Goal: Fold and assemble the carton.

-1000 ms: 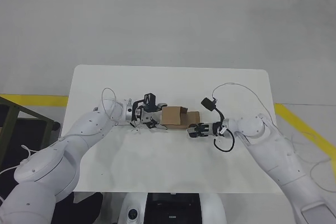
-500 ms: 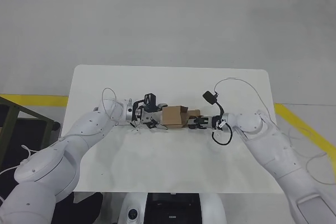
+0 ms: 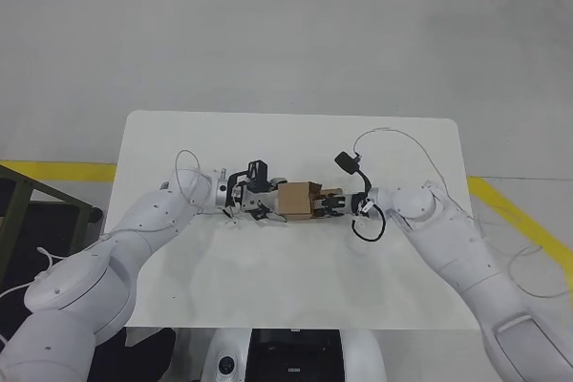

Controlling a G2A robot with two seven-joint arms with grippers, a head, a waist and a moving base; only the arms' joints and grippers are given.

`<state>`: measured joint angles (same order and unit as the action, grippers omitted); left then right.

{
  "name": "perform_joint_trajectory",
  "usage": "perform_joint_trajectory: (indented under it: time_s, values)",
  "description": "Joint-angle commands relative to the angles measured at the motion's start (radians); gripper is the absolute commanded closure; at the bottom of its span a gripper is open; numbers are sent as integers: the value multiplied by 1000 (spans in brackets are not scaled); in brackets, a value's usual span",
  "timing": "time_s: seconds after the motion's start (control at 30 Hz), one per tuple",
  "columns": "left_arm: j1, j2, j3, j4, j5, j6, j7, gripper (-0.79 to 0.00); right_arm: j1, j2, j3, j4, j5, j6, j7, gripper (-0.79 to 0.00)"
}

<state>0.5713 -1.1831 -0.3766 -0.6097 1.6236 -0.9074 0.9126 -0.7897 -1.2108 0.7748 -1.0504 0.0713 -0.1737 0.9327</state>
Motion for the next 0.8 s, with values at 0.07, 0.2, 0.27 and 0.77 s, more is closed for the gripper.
perform_joint_trajectory:
  time_s: [0.07, 0.2, 0.27, 0.77]
  values:
    - [0, -2, 0, -1, 2, -1, -1, -625, 16, -17, -20, 30, 23, -8, 3, 0]
    - [0, -3, 0, 2, 6, -1, -2, -625, 31, -36, -33, 70, 69, 4, 7, 0]
    - [0, -4, -1, 4, 6, 0, 0, -625, 39, -44, -38, 90, 86, 4, 7, 0]
    - [4, -10, -9, 8, 14, 2, 2, -637, 69, -88, -58, 190, 145, -9, 27, 0]
